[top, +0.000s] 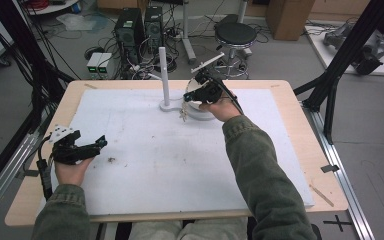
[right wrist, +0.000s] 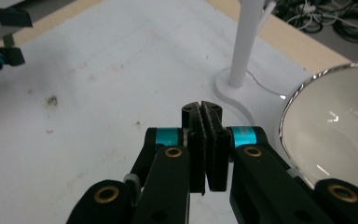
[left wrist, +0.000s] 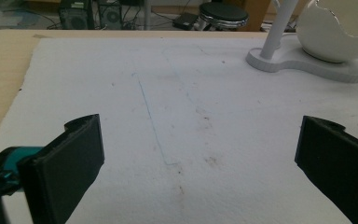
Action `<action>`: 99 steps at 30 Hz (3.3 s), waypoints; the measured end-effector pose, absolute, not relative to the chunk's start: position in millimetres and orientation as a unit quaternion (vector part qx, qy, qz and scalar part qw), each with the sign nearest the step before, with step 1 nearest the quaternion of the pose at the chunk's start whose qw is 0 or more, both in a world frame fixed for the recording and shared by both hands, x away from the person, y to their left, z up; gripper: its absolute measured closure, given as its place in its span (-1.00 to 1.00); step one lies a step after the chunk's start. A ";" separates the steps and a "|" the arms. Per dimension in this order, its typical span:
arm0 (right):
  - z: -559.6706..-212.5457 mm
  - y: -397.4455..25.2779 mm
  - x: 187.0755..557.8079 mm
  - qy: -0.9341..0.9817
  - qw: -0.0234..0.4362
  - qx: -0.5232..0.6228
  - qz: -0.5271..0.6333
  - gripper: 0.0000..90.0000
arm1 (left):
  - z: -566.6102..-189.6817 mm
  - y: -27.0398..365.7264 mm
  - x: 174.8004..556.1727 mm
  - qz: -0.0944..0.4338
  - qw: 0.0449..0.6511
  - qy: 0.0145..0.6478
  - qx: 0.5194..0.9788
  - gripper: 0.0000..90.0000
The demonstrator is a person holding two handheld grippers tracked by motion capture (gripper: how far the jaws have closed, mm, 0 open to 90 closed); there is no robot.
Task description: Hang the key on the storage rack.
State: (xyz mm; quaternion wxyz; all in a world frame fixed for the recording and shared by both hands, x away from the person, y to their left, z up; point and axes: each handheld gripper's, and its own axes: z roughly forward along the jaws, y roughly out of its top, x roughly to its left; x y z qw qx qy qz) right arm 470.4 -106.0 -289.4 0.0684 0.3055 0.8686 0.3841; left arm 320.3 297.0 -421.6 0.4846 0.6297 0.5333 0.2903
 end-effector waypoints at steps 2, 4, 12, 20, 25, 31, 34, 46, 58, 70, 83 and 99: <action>-283.0 -104.3 470.9 0.868 0.073 0.301 0.389 0.98 | -421.5 296.9 320.3 0.290 0.485 0.533 0.630 -0.96; -276.0 -102.2 471.2 0.868 0.077 0.299 0.390 0.98 | -421.7 297.0 320.6 0.289 0.486 0.534 0.628 -0.96; -252.9 -101.6 473.9 0.857 0.083 0.298 0.412 0.98 | -421.7 297.8 320.8 0.287 0.489 0.536 0.626 -0.96; -231.4 -96.4 477.0 0.853 0.087 0.291 0.425 0.98 | -421.7 297.7 321.1 0.288 0.490 0.536 0.625 -0.96; -226.0 -91.1 480.9 0.850 0.088 0.290 0.431 0.98 | -422.0 298.2 321.5 0.286 0.489 0.535 0.626 -0.96; -218.9 -86.7 485.8 0.844 0.099 0.295 0.438 0.98 | -422.0 298.9 321.7 0.286 0.492 0.536 0.623 -0.96; -211.6 -85.2 488.5 0.841 0.106 0.297 0.439 0.98 | -421.9 299.2 321.7 0.286 0.493 0.536 0.623 -0.96; -197.8 -65.2 504.0 0.844 0.109 0.299 0.432 0.98 | -422.1 299.2 322.5 0.287 0.492 0.536 0.623 -0.96; -194.4 -57.2 519.0 0.843 0.109 0.305 0.429 0.98 | -422.9 298.0 323.5 0.282 0.491 0.534 0.628 -0.96; -200.4 -39.2 531.7 0.851 0.115 0.308 0.409 0.98 | -423.2 298.9 323.9 0.283 0.491 0.535 0.627 -0.96; -213.5 -32.3 543.3 0.844 0.127 0.323 0.410 0.97 | -423.4 298.7 324.3 0.284 0.492 0.537 0.624 -0.96; -219.3 -51.7 531.1 0.838 0.142 0.344 0.400 0.20 | -423.6 297.5 324.5 0.283 0.490 0.535 0.627 -0.96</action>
